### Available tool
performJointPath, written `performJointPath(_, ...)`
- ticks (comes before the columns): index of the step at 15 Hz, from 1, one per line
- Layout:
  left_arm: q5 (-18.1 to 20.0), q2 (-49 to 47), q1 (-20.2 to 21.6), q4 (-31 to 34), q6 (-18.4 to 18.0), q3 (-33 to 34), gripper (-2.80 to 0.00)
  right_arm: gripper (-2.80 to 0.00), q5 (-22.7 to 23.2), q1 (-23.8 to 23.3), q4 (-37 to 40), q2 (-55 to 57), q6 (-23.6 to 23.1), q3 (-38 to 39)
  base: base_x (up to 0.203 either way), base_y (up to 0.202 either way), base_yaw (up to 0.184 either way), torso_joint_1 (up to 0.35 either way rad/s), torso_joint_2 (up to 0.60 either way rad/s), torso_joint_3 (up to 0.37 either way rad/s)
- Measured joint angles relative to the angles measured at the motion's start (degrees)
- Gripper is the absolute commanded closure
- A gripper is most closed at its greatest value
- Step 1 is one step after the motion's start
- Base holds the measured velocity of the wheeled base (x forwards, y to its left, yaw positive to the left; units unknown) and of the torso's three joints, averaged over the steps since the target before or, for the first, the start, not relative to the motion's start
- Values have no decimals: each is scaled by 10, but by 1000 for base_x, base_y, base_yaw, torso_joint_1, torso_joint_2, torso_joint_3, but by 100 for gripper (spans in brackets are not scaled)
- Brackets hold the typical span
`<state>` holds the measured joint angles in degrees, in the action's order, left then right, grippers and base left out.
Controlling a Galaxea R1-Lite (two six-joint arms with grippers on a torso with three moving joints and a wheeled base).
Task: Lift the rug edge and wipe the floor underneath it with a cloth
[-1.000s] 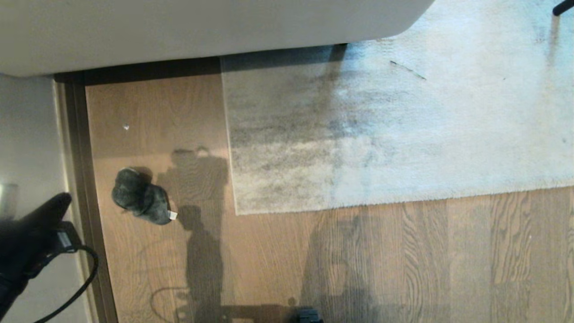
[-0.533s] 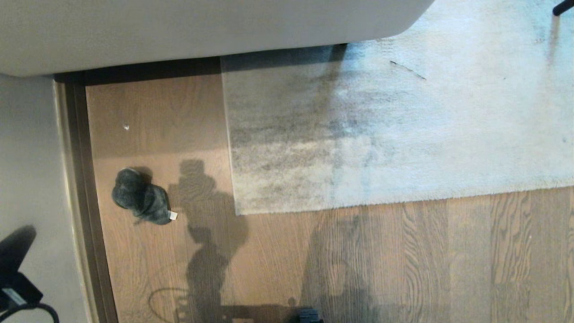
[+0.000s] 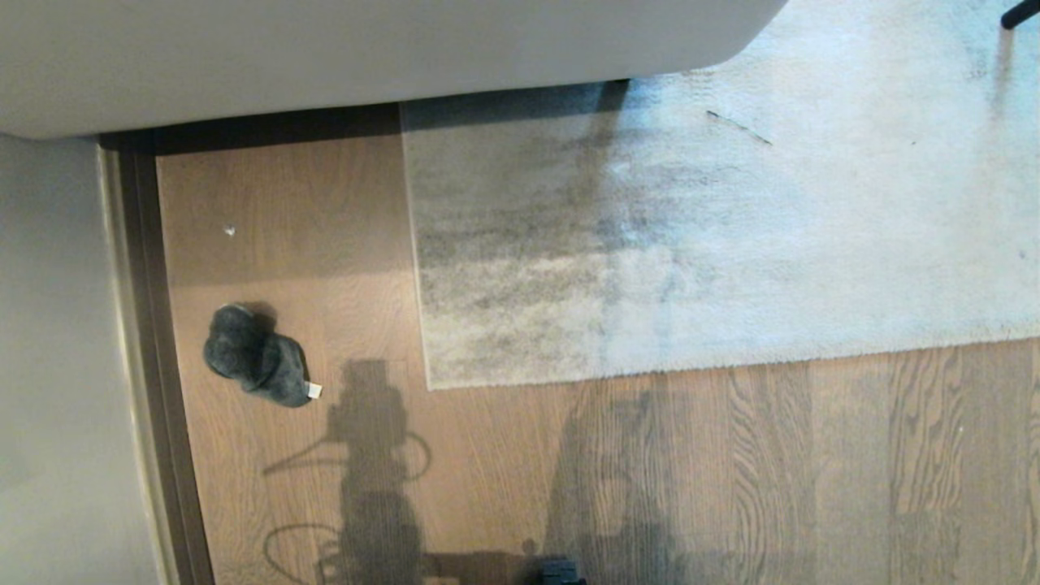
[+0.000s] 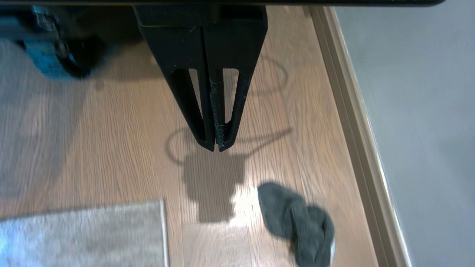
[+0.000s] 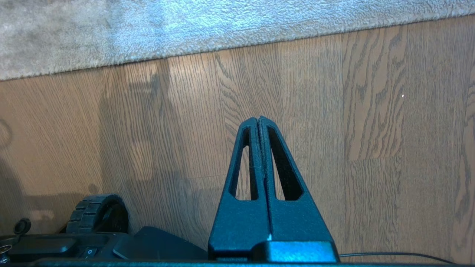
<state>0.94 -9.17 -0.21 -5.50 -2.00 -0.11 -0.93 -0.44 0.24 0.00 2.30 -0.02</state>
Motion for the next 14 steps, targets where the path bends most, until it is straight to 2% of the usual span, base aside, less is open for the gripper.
performJointPath(2,-2,51,0,50,8,0,0,0,0,0,0,0,0,0,0,0,0,0,0,0)
performJointPath(6,-3,85,-1,52,9,-1,0,0,0,0,0,0,0,0,0,0,0,0,0,0)
performJointPath(14,-3,91,-1,52,10,-1,0,0,0,0,0,0,0,0,0,0,0,1,0,11)
